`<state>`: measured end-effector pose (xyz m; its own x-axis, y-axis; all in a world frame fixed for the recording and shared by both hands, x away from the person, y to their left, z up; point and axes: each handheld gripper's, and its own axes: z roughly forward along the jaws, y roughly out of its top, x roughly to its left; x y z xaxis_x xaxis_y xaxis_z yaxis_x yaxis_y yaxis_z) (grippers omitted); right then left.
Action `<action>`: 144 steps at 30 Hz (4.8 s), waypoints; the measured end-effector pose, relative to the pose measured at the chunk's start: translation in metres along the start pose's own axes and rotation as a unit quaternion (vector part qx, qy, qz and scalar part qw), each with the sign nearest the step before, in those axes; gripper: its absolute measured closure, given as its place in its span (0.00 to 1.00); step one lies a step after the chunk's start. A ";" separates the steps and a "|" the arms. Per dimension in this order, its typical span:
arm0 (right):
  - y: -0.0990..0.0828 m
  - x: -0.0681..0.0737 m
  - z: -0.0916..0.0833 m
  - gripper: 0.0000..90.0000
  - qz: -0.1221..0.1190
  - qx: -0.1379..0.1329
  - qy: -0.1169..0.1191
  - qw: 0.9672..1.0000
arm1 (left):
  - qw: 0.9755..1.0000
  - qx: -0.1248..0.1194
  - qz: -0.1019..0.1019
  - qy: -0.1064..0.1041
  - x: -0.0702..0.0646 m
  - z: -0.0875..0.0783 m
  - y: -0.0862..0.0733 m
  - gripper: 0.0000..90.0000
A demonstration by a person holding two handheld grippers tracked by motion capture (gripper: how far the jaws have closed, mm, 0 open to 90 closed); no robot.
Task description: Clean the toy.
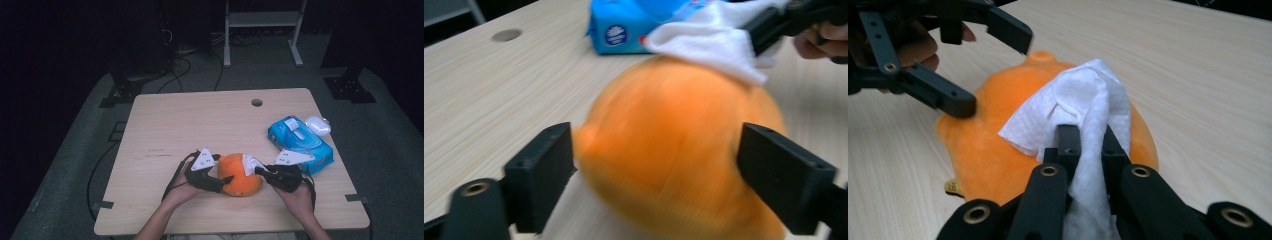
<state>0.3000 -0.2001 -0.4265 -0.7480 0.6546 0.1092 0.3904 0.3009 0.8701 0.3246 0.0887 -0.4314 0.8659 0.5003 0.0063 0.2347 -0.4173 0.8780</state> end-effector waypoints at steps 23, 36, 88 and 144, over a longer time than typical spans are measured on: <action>0.009 0.021 0.005 0.94 -0.033 -0.008 0.014 0.999 | 0.999 0.013 0.010 -0.035 -0.005 0.011 -0.006 0.27; 0.002 -0.001 0.000 0.94 -0.021 0.013 -0.015 1.000 | 0.997 -0.005 -0.051 -0.061 0.003 0.015 -0.013 0.23; 0.020 0.032 -0.009 0.94 -0.029 -0.012 0.032 0.999 | 0.995 -0.016 0.077 -0.063 -0.039 0.013 0.006 0.40; 0.007 0.018 -0.018 0.94 0.003 -0.019 0.016 1.000 | 0.995 -0.015 0.041 -0.088 -0.010 -0.006 -0.001 0.31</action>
<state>0.2793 -0.1987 -0.4095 -0.7627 0.6337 0.1289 0.3749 0.2709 0.8866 0.3135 0.0885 -0.4295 0.9462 0.3235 -0.0036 0.1491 -0.4264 0.8922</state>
